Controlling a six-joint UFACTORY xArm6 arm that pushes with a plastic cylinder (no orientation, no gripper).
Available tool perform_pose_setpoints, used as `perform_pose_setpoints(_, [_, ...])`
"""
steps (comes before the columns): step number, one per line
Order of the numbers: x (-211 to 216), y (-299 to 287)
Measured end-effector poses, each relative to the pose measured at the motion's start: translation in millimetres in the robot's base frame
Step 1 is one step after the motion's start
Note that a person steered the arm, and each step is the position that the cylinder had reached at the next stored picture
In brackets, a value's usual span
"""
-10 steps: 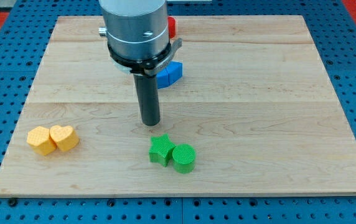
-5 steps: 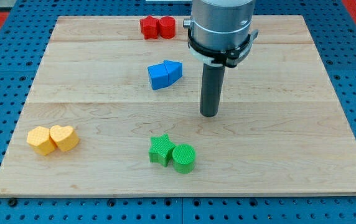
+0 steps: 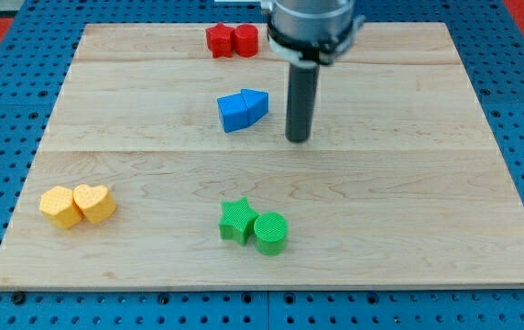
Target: Place the triangle at the top left side of the board
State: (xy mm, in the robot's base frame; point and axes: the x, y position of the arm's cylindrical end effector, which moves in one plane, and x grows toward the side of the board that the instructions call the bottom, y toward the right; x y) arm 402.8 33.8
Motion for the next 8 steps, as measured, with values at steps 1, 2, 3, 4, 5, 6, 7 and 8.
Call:
perform_pose_setpoints(1, [-30.4, -43.5])
perform_pose_setpoints(2, [-54.9, -98.4])
perform_pose_setpoints(3, [-86.7, -98.1])
perform_pose_setpoints(4, [-102.9, -72.9])
perform_pose_setpoints(5, [-125.6, -149.8])
perform_pose_setpoints(6, [-110.5, -187.9])
perform_pose_setpoints(7, [-82.8, -145.8])
perform_pose_setpoints(8, [-87.7, -199.2])
